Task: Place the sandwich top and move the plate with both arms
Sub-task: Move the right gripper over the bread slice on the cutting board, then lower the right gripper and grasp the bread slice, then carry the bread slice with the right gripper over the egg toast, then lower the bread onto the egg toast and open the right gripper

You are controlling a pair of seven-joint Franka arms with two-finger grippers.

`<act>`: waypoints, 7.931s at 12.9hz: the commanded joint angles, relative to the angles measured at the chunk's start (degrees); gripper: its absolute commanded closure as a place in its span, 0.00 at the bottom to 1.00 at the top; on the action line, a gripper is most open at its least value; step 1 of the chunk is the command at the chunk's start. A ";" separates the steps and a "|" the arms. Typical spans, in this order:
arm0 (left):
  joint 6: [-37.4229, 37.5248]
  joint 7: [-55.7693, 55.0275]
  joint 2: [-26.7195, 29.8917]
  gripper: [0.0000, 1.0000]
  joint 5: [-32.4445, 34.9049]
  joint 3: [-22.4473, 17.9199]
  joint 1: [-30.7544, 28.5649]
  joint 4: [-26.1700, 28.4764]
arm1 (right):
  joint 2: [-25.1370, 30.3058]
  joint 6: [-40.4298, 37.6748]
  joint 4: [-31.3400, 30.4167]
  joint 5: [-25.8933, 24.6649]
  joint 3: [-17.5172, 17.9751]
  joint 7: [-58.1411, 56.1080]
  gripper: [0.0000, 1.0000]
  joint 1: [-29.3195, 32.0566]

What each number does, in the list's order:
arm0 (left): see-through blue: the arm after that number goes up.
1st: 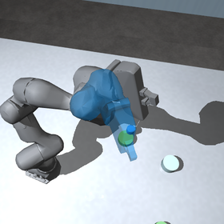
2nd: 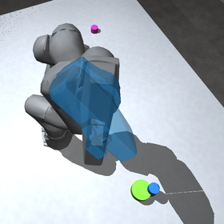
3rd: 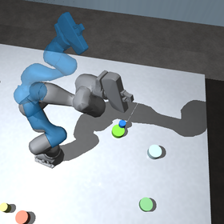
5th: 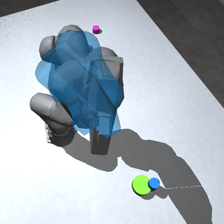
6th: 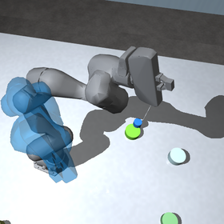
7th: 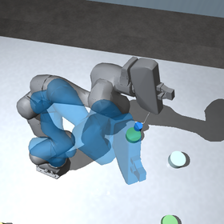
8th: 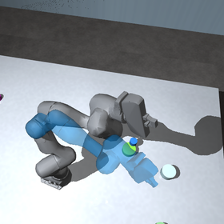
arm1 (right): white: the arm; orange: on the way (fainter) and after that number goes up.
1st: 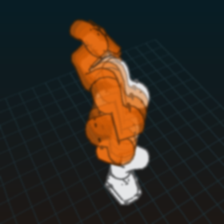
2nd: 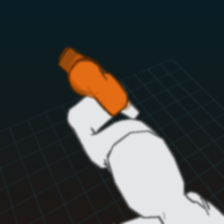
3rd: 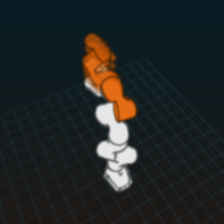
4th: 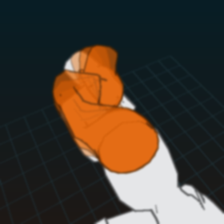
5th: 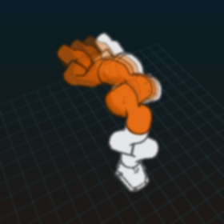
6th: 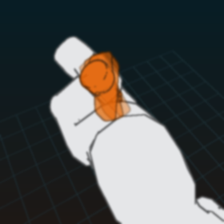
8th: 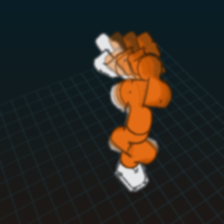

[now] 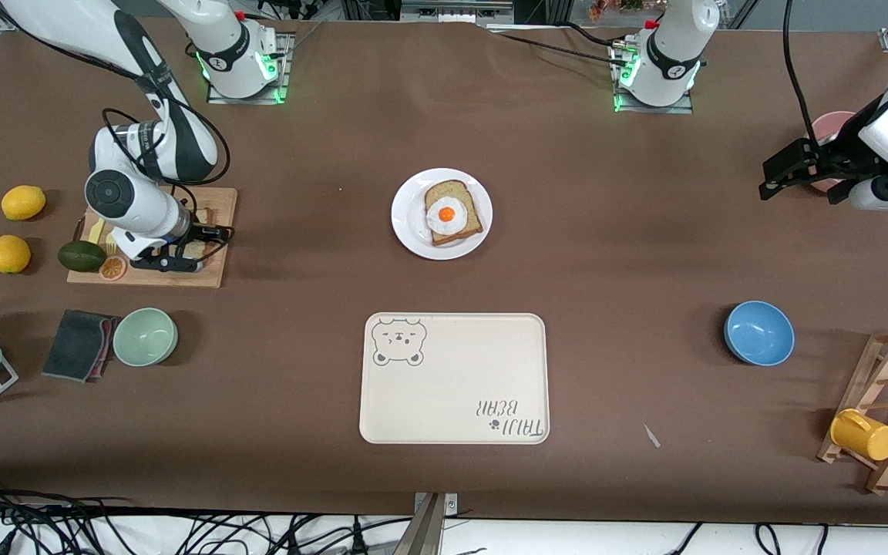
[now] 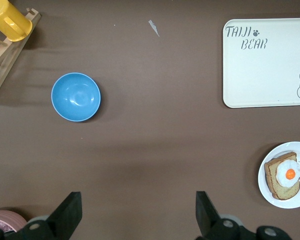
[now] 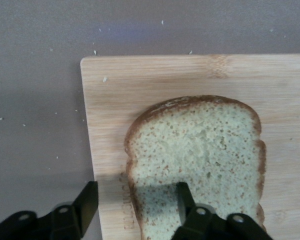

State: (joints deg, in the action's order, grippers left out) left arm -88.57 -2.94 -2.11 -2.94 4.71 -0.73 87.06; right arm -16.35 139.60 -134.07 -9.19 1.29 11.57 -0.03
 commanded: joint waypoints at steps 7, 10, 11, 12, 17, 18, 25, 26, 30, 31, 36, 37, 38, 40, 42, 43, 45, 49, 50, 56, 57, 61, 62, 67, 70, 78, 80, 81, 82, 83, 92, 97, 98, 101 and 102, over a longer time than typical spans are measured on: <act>1.20 -0.49 -0.35 0.00 1.62 0.39 0.38 -1.45 | -0.79 -0.81 -0.40 -1.27 -0.94 1.88 0.66 0.21; 1.20 -0.49 -0.44 0.00 1.62 0.48 0.38 -1.45 | -0.53 -1.69 -0.49 -1.36 -0.85 4.07 0.98 -0.06; 1.29 -0.49 -0.36 0.00 1.62 0.48 0.38 -1.45 | -0.44 -1.70 -0.49 -1.45 -0.85 3.99 1.00 -0.06; 1.29 -0.49 -0.35 0.00 1.62 0.48 0.38 -1.45 | -0.09 -2.04 -0.49 -1.45 -0.85 3.73 1.00 -0.06; 1.29 -0.49 -0.35 0.00 1.62 0.83 0.38 -1.45 | 3.25 -13.53 3.45 -4.16 1.16 4.16 1.00 -0.50; 1.29 -0.49 -0.35 0.00 1.62 0.83 0.38 -1.45 | 3.42 -16.35 5.03 -4.61 1.34 4.16 1.00 -0.50; 1.29 -0.49 -0.35 0.00 1.62 0.83 0.38 -1.45 | -0.17 -14.10 6.19 -14.37 1.70 6.00 0.81 -1.46; 1.29 -0.49 -0.35 0.00 1.62 0.83 0.38 -1.45 | -0.79 -13.83 6.28 -14.37 1.78 8.10 0.69 -1.55; 1.29 -0.40 -0.35 0.00 1.71 0.83 0.38 -1.45 | -0.97 -12.43 6.45 -14.37 2.22 9.35 0.59 -1.64; 1.29 -0.40 -0.44 0.00 1.71 0.65 0.29 -1.45 | -1.14 -11.98 6.36 -14.28 2.22 9.44 0.59 -1.64; 1.29 -0.75 -0.53 0.00 3.10 0.56 0.20 -1.45 | -3.42 -10.66 6.45 -13.40 2.13 9.61 0.59 -1.64; 1.29 -3.36 -0.36 0.00 3.64 0.48 0.20 -1.36 | -3.95 -10.49 6.45 -13.49 2.13 9.44 0.59 -1.64; 1.29 -6.69 -0.53 0.00 3.56 0.39 0.03 -1.36 | -4.65 -9.88 6.45 -13.49 2.13 9.44 0.59 -1.64; 1.29 -8.31 -1.40 0.00 3.64 0.21 -0.33 -1.45 | -5.62 -8.90 6.45 -13.40 2.13 9.44 0.59 -1.38; 1.29 -7.70 -1.32 0.00 3.73 0.21 -0.42 -1.45 | -5.54 -9.16 6.45 -13.40 2.05 9.44 0.79 -1.38; 1.29 -8.04 -1.23 0.00 3.82 0.30 -0.42 -1.45 | -5.54 -9.25 6.45 -13.40 2.05 9.44 0.91 -1.38; 1.29 -7.52 -1.06 0.00 3.56 -0.05 -0.59 -1.45 | -5.36 -9.34 6.36 -13.40 2.05 9.44 1.00 -1.38; 1.20 -6.38 -1.67 0.00 4.00 0.30 -0.33 -1.27 | -4.57 -11.70 7.84 -13.66 2.40 7.86 1.00 -1.73; 1.29 -4.64 -1.67 0.00 3.91 0.30 -0.33 -1.27 | -4.57 -15.46 9.95 -13.66 3.79 8.12 1.00 -1.90; 2.17 -5.06 -1.32 0.00 3.82 -0.31 -1.55 -1.45 | -6.15 -27.70 19.18 -13.49 4.42 8.65 1.00 -5.67; 2.26 -4.97 -1.32 0.00 3.73 -0.31 -2.69 -1.36 | -6.50 -30.15 20.85 -13.58 4.33 8.73 1.00 -6.73; 2.26 -5.06 -1.67 0.00 3.82 -0.31 -5.07 -1.27 | -6.95 -36.41 27.01 -12.61 5.12 9.26 1.00 -9.63; 2.26 -5.06 -1.67 0.00 3.82 -0.31 -5.51 -1.19 | -6.77 -36.50 29.11 -10.61 6.34 9.26 1.00 -10.68; 2.26 -5.23 -2.11 0.00 3.82 -0.14 -5.43 -0.84 | -7.56 -44.84 40.01 -2.51 7.23 17.24 1.00 -24.98; 2.26 -6.55 -2.11 0.00 3.82 -0.05 -5.43 -0.92 | -11.58 -44.85 46.41 1.00 7.32 23.74 1.00 -30.62; 2.08 -8.13 -2.29 0.00 3.82 -0.14 -5.43 -1.36 | -27.59 -40.38 64.98 6.90 7.41 39.84 1.00 -41.10; 2.17 -7.78 -2.29 0.00 3.82 0.04 -5.34 -1.27 | -29.09 -39.49 66.91 10.14 7.50 42.21 1.00 -41.45; 2.17 -7.69 -2.46 0.00 3.82 0.12 -5.16 -1.10 | -29.09 -39.75 67.27 11.37 7.50 42.65 1.00 -41.54; 2.17 -7.43 -3.07 0.00 3.73 0.12 -5.25 -1.10 | -29.01 -40.36 67.27 11.65 7.50 42.75 1.00 -41.63; 2.17 -8.04 -3.95 0.00 3.82 0.12 -4.73 -1.36 | -29.01 -40.63 67.27 11.74 7.50 42.92 1.00 -41.89; 2.17 -7.87 -4.22 0.00 3.38 0.30 -4.81 -1.54 | -32.34 -39.49 66.31 15.52 7.32 43.54 1.00 -42.16; 2.17 -7.52 -4.31 0.00 3.12 0.30 -5.42 -1.45 | -32.52 -38.96 66.22 15.87 7.41 44.15 1.00 -43.12; 2.08 -7.52 -4.57 0.00 3.03 0.13 -5.43 -1.54 | -32.52 -38.96 66.22 15.69 7.32 43.63 0.67 -43.04; 1.21 -7.52 -5.36 0.00 2.94 -0.14 -5.51 -2.06 | -32.17 -39.14 66.30 15.25 7.23 43.27 0.01 -42.86; 1.20 -7.43 -5.36 0.00 2.94 -0.14 -5.43 -2.67 | -32.08 -39.14 66.31 15.16 7.23 43.27 0.01 -42.60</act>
State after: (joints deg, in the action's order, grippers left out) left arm -87.67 -10.62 -6.62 -0.97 4.43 -6.09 86.73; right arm -48.56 100.93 -68.83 5.75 8.77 54.62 -42.63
